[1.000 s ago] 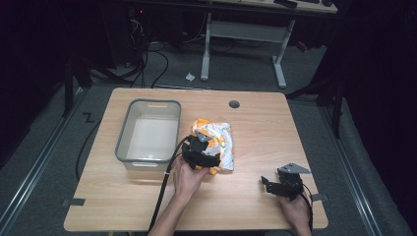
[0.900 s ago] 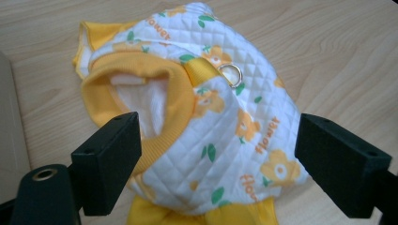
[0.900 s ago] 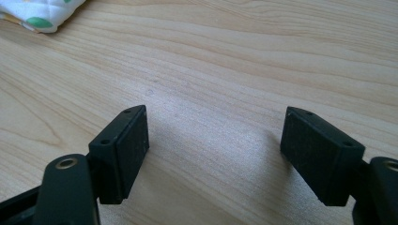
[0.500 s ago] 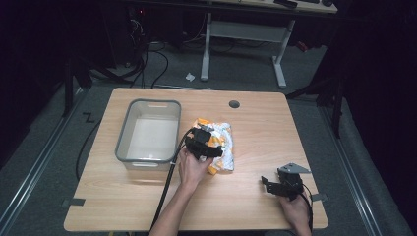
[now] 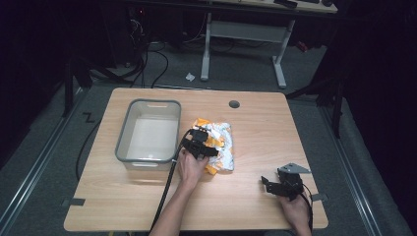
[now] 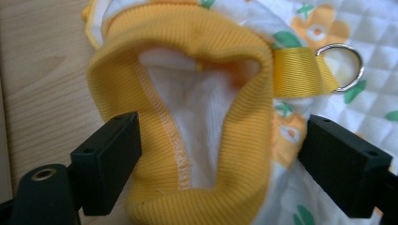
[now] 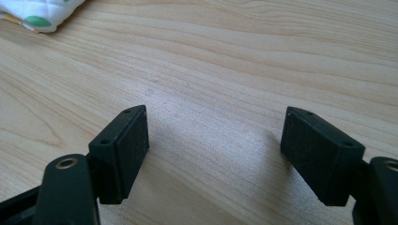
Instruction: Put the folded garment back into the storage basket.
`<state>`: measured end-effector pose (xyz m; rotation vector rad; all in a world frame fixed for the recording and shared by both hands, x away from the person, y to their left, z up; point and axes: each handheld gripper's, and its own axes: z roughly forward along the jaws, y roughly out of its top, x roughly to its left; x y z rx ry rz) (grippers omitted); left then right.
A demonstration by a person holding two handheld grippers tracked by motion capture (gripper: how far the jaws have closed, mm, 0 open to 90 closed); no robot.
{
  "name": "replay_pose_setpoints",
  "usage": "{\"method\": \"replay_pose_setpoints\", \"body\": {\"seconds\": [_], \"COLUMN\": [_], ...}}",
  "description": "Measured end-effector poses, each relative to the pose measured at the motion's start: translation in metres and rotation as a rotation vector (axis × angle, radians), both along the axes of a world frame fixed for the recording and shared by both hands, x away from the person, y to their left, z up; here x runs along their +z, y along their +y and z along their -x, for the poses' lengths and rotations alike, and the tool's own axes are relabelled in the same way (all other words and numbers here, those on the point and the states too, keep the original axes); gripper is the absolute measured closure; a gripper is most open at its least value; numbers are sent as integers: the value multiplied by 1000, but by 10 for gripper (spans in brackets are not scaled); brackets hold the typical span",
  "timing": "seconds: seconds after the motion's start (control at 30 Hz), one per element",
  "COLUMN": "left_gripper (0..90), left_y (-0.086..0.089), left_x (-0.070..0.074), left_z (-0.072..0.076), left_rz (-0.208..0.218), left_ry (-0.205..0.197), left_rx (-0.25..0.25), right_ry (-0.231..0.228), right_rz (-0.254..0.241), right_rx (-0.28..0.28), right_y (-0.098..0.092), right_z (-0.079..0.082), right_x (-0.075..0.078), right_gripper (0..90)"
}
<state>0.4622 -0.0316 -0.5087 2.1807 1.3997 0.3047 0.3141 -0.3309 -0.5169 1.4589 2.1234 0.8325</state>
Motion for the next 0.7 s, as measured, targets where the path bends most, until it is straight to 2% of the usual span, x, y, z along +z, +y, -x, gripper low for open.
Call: {"method": "replay_pose_setpoints", "body": {"seconds": [0.3,0.5,0.53,0.7], "left_gripper": [150,158,182,447], "left_y": [-1,-1,-1,-4], "left_x": [-2,-2,-2,2], "left_z": [1,1,1,6], "left_rz": [-24,-26,-26,-4], "left_ry": [-11,-9,-9,-34], "left_rx": [10,9,9,-52], "right_ry": [3,3,3,3], "right_rz": [-4,-3,-3,-3], "right_rx": [-5,-5,-5,-4], "right_y": [0,0,0,0], "right_z": [0,0,0,0], "right_x": [0,0,0,0], "right_gripper": [242,242,242,242]}}
